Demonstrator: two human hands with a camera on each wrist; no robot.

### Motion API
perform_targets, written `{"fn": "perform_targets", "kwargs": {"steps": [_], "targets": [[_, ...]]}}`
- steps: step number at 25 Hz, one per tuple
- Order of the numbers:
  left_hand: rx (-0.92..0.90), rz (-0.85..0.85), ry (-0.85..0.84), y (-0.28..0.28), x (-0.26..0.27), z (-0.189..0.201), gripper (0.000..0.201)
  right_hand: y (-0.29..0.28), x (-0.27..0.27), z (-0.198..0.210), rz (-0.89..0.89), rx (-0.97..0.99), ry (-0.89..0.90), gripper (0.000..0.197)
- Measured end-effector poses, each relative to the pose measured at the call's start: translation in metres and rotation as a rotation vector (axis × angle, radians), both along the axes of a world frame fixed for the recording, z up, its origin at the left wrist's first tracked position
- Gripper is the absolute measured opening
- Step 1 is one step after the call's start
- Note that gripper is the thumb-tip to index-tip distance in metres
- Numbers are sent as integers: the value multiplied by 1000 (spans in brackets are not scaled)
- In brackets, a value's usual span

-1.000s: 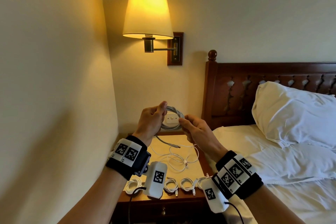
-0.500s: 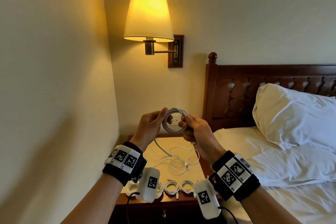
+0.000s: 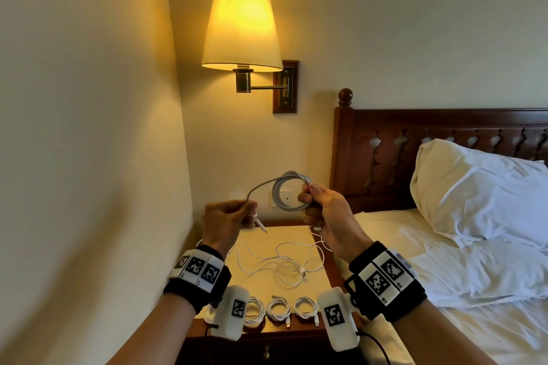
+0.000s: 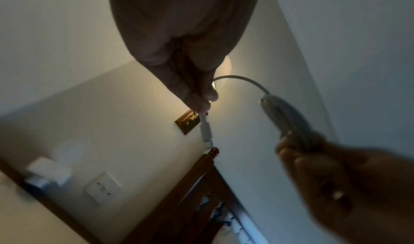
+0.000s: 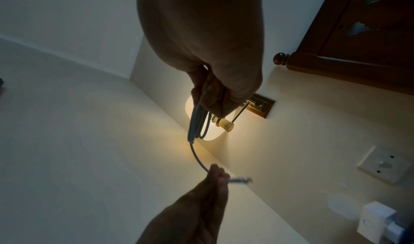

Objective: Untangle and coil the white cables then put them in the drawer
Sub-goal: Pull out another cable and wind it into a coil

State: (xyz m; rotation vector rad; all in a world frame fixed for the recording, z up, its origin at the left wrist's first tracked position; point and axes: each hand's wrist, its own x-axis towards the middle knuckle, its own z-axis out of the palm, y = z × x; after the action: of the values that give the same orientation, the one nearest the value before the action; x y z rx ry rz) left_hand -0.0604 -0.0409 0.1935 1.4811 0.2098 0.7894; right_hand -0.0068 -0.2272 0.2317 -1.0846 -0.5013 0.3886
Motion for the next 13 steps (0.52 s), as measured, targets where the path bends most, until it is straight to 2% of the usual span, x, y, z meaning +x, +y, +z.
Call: {"fn": "perform_targets", "kwargs": {"steps": [3,6,10,13], "targets": [[-304,-15,-21,-12,5,22,4,4,-2,0,13,18,19,30],[-497,-113,14,-23,7,37,4,6,-1,3,14,31,17,31],[-569,-360,200,-37,1,42,18,12,3,-1,-18,-2,-18,31],[-535,-484,217,-43,-2,43,37,15,7,-5,-77,-39,-36,31]]}}
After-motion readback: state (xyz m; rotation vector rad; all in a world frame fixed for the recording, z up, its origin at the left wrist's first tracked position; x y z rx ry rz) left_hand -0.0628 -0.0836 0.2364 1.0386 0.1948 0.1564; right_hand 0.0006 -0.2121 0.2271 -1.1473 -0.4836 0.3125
